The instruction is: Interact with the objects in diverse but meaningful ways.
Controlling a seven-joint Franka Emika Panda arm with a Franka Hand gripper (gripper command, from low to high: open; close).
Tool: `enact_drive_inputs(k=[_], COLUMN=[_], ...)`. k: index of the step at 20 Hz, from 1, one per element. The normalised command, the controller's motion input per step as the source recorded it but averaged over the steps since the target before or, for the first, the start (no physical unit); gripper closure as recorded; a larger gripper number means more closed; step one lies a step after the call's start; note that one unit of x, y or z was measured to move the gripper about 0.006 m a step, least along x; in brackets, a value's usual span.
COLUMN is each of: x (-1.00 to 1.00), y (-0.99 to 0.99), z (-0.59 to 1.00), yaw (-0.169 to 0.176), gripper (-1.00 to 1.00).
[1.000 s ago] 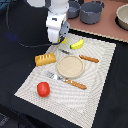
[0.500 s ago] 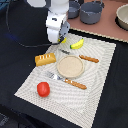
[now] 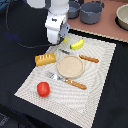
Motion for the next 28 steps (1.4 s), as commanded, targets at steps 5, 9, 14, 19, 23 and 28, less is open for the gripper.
enact_drive_inputs(k=[5, 9, 14, 19, 23, 28], x=[0.01, 0.01, 0.20, 0.36, 0.26, 0.23], y=[0.22, 0.20, 0.16, -0.06, -0.39, -0.62], z=[0.53, 0.89, 0.95, 0.80, 0.66, 0.71], yaw=[0.000, 0.000, 0.002, 0.002, 0.000, 0.000], gripper=[1.00, 1.00, 1.00, 1.00, 1.00, 1.00])
